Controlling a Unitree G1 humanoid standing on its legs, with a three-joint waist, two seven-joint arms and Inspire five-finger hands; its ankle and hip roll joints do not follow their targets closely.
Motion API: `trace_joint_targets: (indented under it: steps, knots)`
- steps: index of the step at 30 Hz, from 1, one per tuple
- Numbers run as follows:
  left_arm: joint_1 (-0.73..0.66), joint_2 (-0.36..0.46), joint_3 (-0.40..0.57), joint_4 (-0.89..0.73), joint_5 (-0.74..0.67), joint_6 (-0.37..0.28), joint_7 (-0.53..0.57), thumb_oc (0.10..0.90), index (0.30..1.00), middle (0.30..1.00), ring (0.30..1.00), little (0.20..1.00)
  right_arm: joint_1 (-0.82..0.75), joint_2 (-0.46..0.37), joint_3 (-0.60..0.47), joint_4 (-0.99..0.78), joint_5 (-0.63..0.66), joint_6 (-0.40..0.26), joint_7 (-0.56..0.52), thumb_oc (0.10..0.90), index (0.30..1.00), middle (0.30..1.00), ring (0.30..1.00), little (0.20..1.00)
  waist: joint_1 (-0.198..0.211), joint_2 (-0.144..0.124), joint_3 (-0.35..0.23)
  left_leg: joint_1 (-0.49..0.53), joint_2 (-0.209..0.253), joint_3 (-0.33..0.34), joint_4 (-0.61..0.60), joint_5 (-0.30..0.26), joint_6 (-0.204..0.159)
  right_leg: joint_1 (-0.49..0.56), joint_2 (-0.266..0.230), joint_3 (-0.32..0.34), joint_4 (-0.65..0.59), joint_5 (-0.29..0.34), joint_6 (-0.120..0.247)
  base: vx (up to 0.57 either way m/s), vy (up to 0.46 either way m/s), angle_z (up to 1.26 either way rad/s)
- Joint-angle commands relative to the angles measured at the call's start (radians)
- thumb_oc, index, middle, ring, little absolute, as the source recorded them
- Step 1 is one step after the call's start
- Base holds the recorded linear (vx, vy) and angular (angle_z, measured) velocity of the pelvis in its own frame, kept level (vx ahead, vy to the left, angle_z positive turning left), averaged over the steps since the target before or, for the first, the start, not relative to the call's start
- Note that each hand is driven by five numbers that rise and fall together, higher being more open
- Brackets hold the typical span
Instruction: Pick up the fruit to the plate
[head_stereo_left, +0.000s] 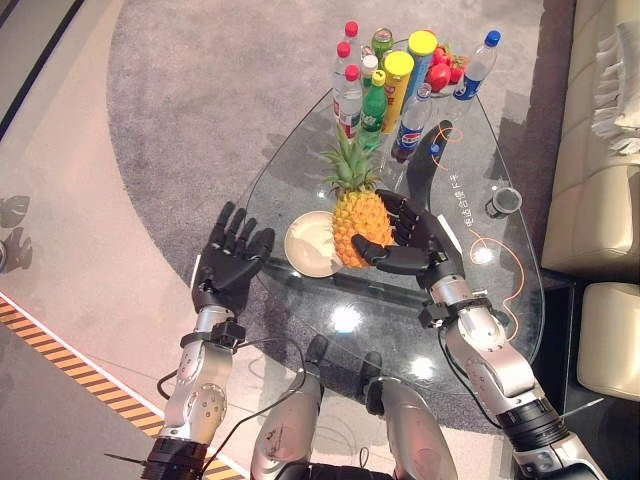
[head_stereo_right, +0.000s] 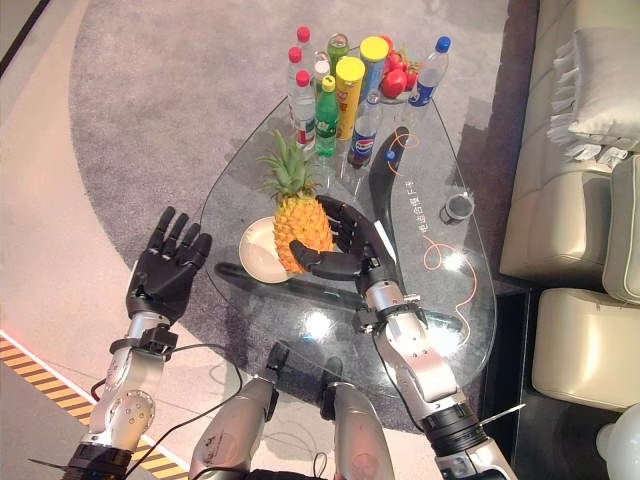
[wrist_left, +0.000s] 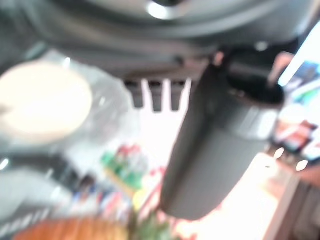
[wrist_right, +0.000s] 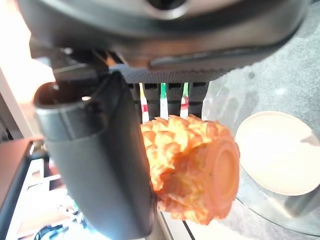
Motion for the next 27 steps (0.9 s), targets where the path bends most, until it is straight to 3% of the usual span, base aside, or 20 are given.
trace_joint_targets:
  steps: [1,7,14,27]
  knots:
    - [0.032,0.041,0.012,-0.13,-0.048,-0.009,-0.136,0.8,0.9,0.9,0.9,0.9,-0.019,0.01,0.007,-0.175,-0.018,-0.136,0.093,0.1,0.3,0.3,0.3,0.2,-0.016,-0.035,-0.137,-0.035,-0.067,0.022,0.122,-0.065,0.072,0.112,0.031,0.033,-0.148,0.073,-0.003,0.0,0.0,0.0]
    - [0.007,0.073,-0.026,-0.168,-0.066,0.045,-0.186,0.8,0.9,0.9,0.9,0.9,-0.039,-0.033,0.045,-0.188,-0.058,-0.127,0.176,0.1,0.3,0.3,0.3,0.2,-0.022,-0.034,-0.132,-0.039,-0.068,0.031,0.127,-0.066,0.075,0.102,0.029,0.039,-0.141,0.075,0.001,0.0,0.0,0.0]
    - [0.002,0.082,-0.036,-0.19,-0.197,0.105,-0.245,0.8,0.9,0.9,0.9,0.9,-0.047,-0.09,0.095,-0.208,-0.098,-0.084,0.298,0.1,0.3,0.3,0.3,0.2,-0.024,-0.041,-0.129,-0.043,-0.068,0.04,0.135,-0.07,0.077,0.093,0.025,0.045,-0.131,0.076,0.006,0.0,0.0,0.0]
    - [-0.011,0.097,-0.073,-0.21,-0.243,0.162,-0.288,0.8,0.9,0.9,0.9,0.9,-0.077,-0.124,0.164,-0.222,-0.121,-0.041,0.352,0.1,0.3,0.3,0.3,0.2,-0.026,-0.046,-0.121,-0.042,-0.069,0.044,0.135,-0.071,0.081,0.089,0.025,0.056,-0.13,0.079,0.012,0.0,0.0,0.0]
